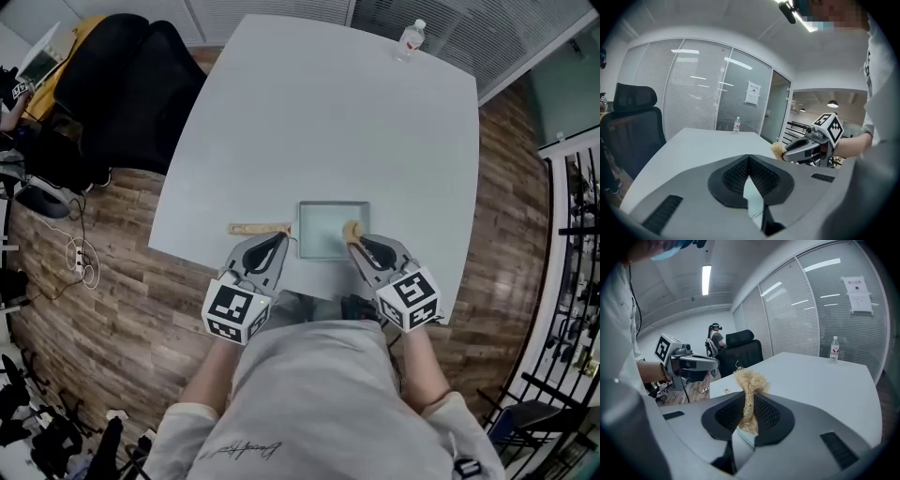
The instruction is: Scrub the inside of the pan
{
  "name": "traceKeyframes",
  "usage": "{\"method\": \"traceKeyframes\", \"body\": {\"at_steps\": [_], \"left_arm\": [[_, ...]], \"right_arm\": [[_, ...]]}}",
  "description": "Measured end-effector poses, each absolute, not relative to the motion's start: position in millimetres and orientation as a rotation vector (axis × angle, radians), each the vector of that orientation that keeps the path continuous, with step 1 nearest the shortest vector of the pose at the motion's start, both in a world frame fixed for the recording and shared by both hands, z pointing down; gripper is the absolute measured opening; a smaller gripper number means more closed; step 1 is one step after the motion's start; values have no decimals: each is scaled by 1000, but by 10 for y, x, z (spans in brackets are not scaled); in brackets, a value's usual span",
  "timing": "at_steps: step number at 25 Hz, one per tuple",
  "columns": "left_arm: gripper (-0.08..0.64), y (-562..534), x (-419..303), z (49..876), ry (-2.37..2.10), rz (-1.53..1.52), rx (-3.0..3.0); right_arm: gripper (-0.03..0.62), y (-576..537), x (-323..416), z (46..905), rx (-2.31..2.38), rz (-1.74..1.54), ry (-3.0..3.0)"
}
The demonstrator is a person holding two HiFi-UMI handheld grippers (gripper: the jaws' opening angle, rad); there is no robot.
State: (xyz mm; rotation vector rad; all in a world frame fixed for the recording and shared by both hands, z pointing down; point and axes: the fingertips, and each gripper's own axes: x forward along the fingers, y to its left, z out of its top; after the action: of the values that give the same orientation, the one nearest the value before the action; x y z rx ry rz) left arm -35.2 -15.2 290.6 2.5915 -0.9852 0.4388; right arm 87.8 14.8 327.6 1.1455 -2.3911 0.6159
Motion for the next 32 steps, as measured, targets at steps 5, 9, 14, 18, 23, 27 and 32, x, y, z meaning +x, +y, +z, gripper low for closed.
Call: {"method": "traceKeyframes", "body": {"at_steps": [5,9,14,18,23,27,32], "left_arm": [[11,-222,-385,3040,-940,463,2588],[11,-288,-406,3223,-914,492,2572],[11,-316,-407,3375,-897,528,2551],[11,-323,-433,3514,-875,620,2589],[11,-365,-490,3715,-776,818,2688],[11,-365,-505,3899,-669,1039,2768],[11,-396,-543,4170,-474,1333,2814]], "right_arm": [[68,93,840,3374,1146,619,-2363],[67,26,836,3455,1138,618,-2340],[67,42,857,3596,1117,660,-2311],[68,73,893,3736,1094,657,-2275],[67,-22,878,3868,1051,615,-2237],[67,-77,830,3963,999,583,-2220],[68,-134,749,4050,919,552,-2200]]}}
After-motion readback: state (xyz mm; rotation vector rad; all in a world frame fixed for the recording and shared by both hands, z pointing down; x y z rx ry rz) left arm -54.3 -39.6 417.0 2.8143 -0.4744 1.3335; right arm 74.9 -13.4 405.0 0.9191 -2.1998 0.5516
